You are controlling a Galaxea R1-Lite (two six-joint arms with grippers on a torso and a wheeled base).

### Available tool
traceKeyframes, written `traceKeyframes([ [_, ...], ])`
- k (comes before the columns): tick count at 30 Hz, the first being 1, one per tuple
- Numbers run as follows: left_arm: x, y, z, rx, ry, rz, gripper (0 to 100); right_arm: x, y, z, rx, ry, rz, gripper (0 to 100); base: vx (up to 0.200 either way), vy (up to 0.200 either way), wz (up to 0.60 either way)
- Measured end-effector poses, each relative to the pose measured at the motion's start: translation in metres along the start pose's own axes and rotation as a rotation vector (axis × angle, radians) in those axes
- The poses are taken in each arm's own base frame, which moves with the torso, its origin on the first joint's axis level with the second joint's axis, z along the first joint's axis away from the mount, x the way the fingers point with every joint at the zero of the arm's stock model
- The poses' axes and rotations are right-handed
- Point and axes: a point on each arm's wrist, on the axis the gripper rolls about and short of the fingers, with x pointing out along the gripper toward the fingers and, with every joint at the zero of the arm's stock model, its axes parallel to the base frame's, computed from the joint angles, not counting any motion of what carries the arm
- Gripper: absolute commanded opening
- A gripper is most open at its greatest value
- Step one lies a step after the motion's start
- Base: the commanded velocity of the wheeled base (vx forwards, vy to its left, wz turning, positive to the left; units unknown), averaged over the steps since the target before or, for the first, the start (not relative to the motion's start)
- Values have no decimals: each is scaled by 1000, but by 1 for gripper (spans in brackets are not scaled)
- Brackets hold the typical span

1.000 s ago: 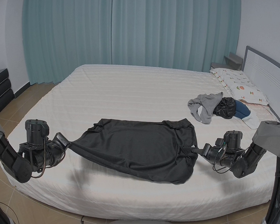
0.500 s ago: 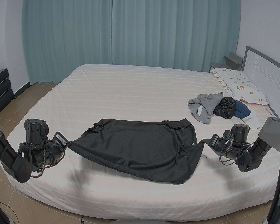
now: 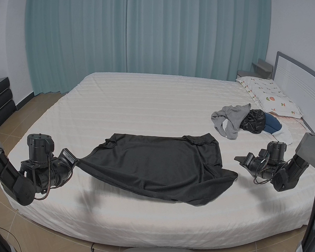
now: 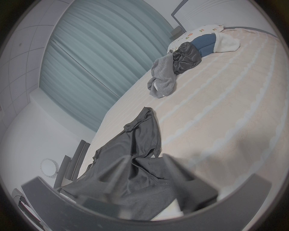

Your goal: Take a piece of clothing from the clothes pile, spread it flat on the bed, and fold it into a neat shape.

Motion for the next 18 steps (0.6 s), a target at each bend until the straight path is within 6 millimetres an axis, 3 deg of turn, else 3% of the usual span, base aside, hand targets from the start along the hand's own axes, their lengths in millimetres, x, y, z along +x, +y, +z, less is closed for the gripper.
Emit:
traceKeyframes([
  [6, 0, 0, 1, -1, -2, -1, 0, -1, 2, -9, -3, 32, 4, 100, 0, 0, 0],
  [18, -1, -1, 2, -2, -8, -6, 0, 4, 12, -64, -6, 269, 12, 100, 0, 0, 0],
])
